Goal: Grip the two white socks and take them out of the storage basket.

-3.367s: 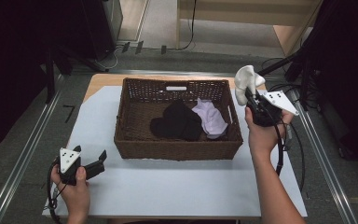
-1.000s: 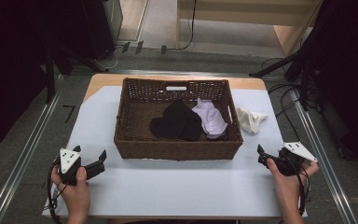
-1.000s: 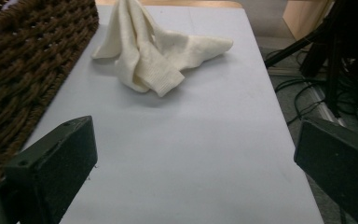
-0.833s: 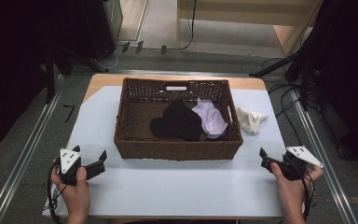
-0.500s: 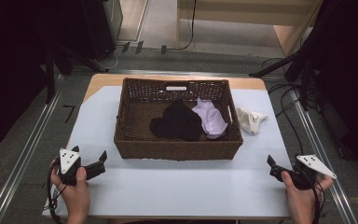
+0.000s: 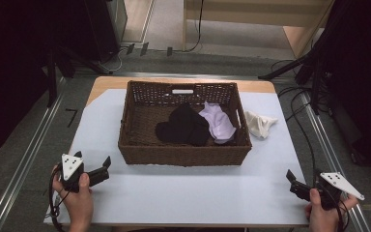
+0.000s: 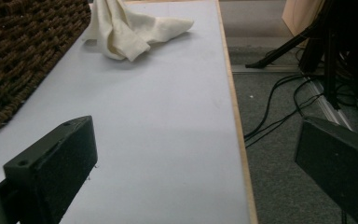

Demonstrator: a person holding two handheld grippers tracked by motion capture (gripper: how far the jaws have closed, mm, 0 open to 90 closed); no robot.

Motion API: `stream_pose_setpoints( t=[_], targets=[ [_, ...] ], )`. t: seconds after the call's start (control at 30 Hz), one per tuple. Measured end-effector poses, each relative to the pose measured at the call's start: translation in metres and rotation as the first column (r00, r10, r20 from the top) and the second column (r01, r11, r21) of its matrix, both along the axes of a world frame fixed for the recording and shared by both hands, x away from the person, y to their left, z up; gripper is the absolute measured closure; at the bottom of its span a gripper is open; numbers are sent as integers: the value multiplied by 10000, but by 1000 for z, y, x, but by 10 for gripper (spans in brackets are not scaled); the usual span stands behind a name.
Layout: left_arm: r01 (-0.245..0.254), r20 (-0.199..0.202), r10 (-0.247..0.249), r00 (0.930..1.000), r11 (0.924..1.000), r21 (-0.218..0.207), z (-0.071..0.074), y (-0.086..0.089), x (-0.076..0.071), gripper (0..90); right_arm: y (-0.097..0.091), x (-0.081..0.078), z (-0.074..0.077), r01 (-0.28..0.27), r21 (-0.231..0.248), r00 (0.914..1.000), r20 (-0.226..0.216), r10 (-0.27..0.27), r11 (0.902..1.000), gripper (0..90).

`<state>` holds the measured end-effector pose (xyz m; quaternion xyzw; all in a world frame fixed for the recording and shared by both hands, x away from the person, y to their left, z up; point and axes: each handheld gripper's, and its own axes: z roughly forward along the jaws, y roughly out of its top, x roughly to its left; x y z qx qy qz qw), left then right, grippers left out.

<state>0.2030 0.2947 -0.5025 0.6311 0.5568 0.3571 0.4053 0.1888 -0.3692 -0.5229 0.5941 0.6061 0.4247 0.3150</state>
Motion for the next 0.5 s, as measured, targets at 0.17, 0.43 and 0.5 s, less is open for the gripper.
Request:
stream_pose_setpoints(
  t=[0.17, 0.43, 0.5],
  targets=[
    [8, -4, -8, 10000, 10000, -3, 0, 0, 0, 5, -7, -10, -4, 194, -61, 9995, 233, -193, 9998, 0],
    [28, -45, -28, 10000, 10000, -45, 0, 0, 0, 4, -7, -15, -7, 290, 106, 9993, 224, -292, 9995, 0],
    [22, -71, -22, 10000, 10000, -38, 0, 1, 1, 4, -7, -14, -7, 282, 118, 9994, 174, -284, 9995, 0]
  ],
)
